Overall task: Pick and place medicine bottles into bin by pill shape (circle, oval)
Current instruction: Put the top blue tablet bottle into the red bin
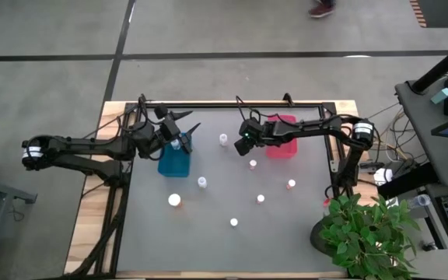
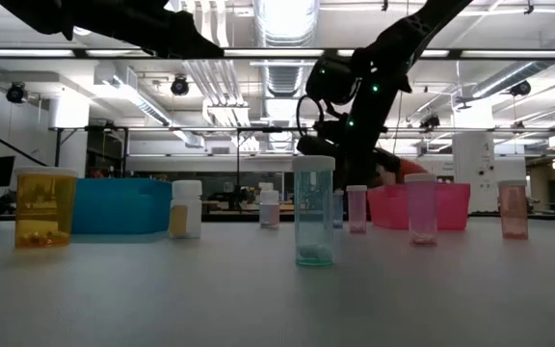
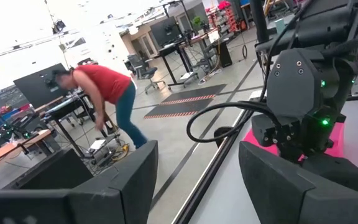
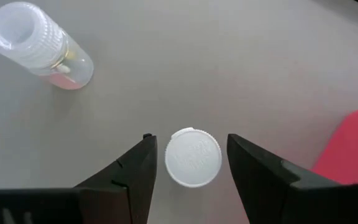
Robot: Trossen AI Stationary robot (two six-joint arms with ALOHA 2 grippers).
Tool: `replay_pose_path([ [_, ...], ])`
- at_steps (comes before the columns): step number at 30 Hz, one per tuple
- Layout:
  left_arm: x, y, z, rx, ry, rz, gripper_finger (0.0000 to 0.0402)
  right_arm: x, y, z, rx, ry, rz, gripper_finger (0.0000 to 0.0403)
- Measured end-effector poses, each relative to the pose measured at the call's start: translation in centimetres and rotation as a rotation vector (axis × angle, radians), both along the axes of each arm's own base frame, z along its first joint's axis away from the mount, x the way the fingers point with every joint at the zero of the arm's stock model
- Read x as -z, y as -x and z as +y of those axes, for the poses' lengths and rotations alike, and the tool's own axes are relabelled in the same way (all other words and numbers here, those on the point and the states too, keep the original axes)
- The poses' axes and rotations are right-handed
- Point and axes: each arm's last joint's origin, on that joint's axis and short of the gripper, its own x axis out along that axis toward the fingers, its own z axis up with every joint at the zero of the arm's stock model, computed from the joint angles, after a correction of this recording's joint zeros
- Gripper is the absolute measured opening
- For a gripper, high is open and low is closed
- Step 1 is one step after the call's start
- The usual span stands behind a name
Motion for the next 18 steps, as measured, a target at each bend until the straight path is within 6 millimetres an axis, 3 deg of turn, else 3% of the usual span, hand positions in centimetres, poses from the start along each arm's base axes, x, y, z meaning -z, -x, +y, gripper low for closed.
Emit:
replay_pose_path([
  [7, 0.0, 0.0, 0.0, 0.0, 0.0, 0.0, 0.0206, 0.39, 0.09, 0.03, 0.0, 0.004, -0.015, 0.0175],
  [18, 0.0, 0.0, 0.0, 0.0, 0.0, 0.0, 0.0206, 0.55, 0.2, 0.06, 0.017, -0.004, -0.017, 0.0099],
])
